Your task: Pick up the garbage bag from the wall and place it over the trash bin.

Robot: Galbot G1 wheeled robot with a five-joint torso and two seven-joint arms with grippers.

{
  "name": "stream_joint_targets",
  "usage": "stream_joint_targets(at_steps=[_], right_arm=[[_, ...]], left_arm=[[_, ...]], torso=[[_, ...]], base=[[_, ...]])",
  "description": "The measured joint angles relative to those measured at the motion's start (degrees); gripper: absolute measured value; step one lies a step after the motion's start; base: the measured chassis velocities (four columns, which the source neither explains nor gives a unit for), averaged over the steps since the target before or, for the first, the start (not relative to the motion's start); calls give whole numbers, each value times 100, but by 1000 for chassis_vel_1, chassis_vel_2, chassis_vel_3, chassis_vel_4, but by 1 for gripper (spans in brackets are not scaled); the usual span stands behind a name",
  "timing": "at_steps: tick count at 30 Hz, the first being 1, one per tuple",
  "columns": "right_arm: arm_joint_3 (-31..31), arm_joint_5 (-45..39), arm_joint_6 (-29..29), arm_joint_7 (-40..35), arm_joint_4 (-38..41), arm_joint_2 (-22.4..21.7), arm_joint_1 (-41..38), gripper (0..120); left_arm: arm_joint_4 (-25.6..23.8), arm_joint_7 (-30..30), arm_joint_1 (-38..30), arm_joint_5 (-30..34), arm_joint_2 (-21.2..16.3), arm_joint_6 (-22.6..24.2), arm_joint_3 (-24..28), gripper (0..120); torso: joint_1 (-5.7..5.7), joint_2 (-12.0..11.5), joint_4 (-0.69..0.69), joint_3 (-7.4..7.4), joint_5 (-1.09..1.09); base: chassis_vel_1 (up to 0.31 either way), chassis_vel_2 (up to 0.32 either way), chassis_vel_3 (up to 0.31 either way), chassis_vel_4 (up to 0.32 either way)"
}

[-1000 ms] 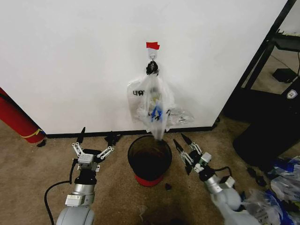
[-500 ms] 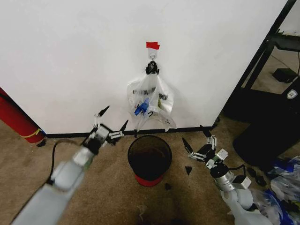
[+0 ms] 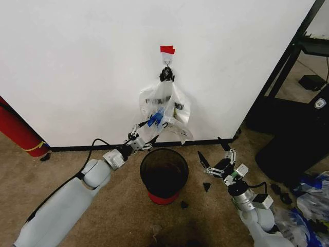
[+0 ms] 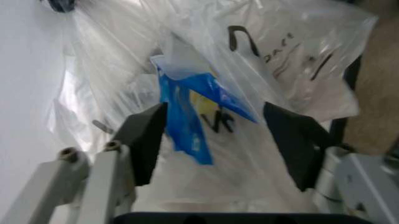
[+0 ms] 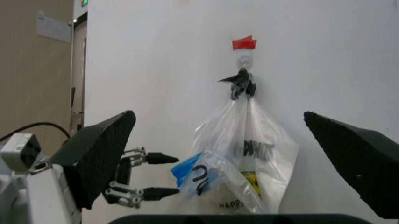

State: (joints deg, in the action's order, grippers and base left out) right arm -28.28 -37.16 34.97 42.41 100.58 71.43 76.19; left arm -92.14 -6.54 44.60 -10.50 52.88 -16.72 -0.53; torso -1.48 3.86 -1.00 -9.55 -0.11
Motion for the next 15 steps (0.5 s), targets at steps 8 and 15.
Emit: stream_joint_targets(at_steps=[8,15], right_arm=[[16,-1,28,37,-37,17,62,100],[16,-5,32,43,-9,1,83,100]], left_arm=[[91,31,-206,-176,-2,22,47,42],[367,36,-423,-255,100,26,140,51]], torso=[[1,0,1,0,0],[1,0,0,1,0]], base=[[0,0,0,0],[0,0,0,0]])
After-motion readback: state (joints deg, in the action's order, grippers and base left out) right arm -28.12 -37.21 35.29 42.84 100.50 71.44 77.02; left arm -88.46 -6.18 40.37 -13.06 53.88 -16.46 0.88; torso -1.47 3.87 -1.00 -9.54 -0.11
